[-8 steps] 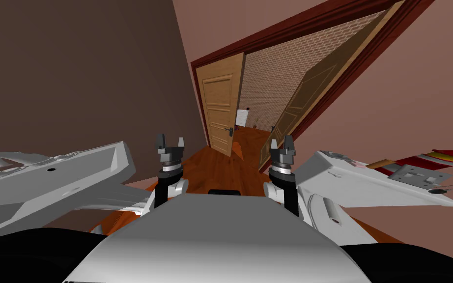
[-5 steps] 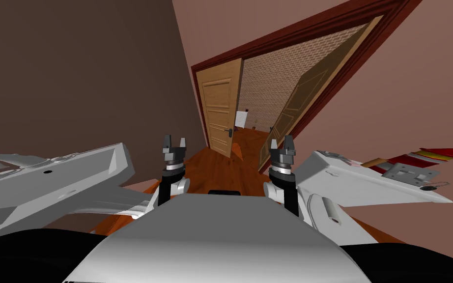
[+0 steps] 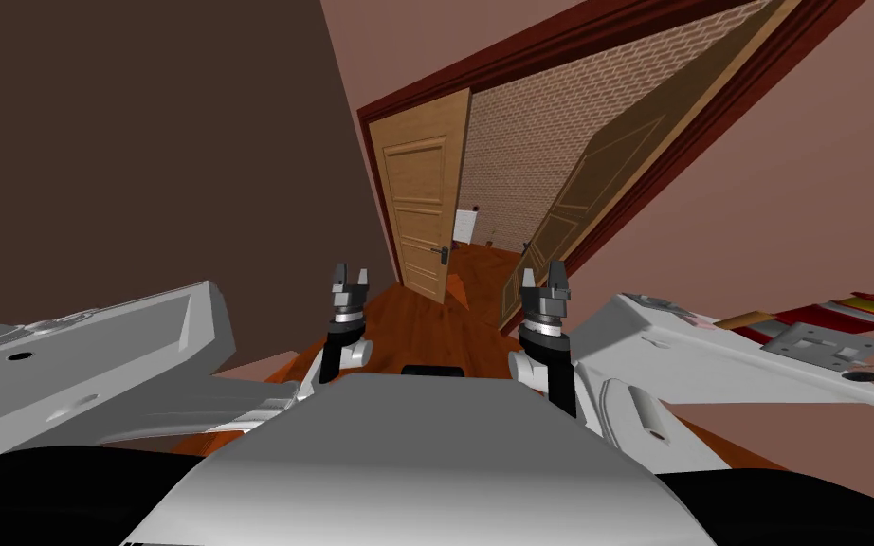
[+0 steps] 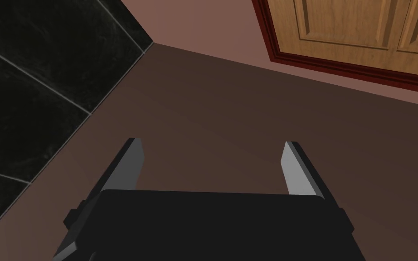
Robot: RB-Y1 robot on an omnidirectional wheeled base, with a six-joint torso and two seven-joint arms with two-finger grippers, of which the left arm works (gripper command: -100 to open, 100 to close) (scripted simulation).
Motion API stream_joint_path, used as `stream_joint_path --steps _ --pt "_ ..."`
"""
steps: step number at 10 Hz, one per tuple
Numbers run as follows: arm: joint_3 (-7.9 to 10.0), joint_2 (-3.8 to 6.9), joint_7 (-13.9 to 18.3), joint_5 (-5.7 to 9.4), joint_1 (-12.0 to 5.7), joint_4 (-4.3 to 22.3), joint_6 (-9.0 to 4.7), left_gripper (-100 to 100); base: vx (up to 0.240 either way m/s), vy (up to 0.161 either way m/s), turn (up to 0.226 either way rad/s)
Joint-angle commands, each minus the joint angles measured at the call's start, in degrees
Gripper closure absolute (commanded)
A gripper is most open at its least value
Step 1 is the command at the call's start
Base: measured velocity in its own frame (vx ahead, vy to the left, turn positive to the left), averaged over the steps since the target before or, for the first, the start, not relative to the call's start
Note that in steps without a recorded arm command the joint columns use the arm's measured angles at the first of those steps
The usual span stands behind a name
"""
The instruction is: Push the door open
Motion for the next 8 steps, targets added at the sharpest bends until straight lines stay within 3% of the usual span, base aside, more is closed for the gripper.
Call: stream_joint_path --steps 1,8 --pt "-0.16 0.31 0.11 0.19 -1.23 1.81 0.51 -100 0.067 0.017 -0.033" --pt "-1.38 1.23 0.18 0.81 -8.19 13.36 1.63 -100 0.084 0.022 -0.051"
